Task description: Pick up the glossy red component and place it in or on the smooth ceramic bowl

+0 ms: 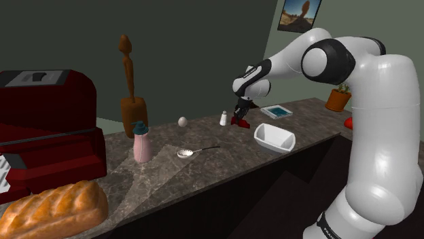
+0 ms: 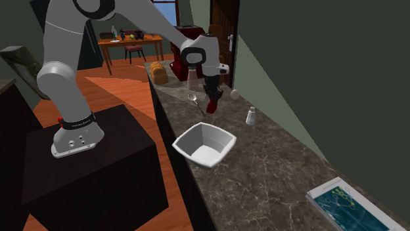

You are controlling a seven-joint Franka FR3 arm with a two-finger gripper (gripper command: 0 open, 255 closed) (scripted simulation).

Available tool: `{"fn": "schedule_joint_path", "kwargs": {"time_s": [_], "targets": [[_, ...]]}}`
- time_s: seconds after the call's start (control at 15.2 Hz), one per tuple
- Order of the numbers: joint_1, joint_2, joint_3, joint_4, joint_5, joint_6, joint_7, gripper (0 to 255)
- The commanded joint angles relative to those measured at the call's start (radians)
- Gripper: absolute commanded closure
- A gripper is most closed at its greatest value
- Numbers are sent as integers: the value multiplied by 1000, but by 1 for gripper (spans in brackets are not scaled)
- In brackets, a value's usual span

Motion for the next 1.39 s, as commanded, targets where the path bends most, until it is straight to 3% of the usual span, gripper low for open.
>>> {"fn": "schedule_joint_path", "kwargs": {"time_s": [0.0,0.26,0.79,1.32], "targets": [[3,-19,-5,2,-8,-21,5,255],[8,-48,-13,12,-21,-59,14,255],[-94,-155,-59,-139,-10,-21,-157,255],[-209,-213,-114,-213,9,-17,-346,255]]}}
